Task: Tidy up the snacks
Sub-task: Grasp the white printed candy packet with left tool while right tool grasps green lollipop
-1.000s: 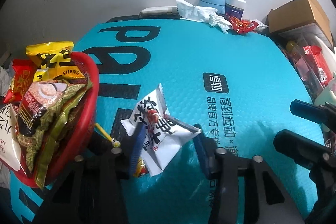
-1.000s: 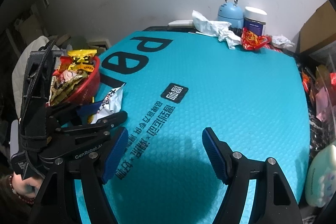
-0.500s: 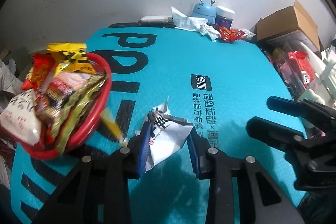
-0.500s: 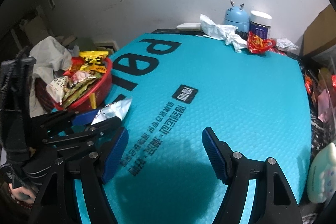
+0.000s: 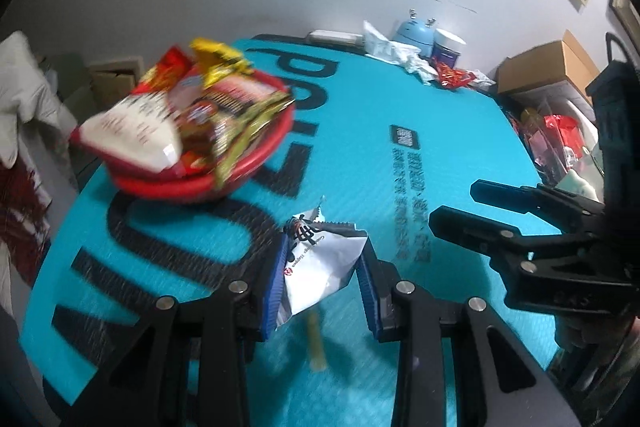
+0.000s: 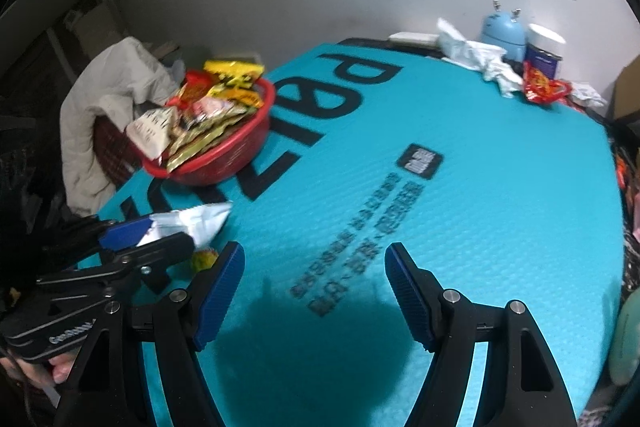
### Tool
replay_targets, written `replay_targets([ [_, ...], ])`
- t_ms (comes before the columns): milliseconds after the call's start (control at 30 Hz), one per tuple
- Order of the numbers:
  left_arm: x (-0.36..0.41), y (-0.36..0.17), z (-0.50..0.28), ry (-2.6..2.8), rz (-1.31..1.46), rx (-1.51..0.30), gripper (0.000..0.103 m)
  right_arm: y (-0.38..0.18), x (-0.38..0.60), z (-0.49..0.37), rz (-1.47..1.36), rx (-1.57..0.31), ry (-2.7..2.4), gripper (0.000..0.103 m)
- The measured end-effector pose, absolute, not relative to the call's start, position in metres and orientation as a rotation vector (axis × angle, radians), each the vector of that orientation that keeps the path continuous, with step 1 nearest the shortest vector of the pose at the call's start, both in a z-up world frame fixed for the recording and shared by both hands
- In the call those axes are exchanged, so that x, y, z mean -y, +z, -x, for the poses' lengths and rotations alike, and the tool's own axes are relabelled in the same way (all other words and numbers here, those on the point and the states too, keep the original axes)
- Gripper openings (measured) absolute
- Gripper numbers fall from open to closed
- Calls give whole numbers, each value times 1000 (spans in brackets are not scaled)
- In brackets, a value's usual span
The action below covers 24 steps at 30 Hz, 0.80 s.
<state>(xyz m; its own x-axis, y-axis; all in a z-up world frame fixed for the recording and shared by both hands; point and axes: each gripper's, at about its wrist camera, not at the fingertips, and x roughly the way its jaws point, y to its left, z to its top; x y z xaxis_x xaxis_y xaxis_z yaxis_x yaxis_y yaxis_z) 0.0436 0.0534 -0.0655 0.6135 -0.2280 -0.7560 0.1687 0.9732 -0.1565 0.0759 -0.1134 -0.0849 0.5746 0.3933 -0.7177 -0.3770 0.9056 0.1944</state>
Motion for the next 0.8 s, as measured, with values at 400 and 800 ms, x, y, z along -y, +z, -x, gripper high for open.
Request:
replay_targets([
  [400, -86, -81, -25, -176, 142, -903, 33, -98, 77, -68, 33, -888, 528, 74],
  [800, -105, -110, -35, -166, 163, -961, 42, -118, 44, -68, 80, -937, 592, 73],
])
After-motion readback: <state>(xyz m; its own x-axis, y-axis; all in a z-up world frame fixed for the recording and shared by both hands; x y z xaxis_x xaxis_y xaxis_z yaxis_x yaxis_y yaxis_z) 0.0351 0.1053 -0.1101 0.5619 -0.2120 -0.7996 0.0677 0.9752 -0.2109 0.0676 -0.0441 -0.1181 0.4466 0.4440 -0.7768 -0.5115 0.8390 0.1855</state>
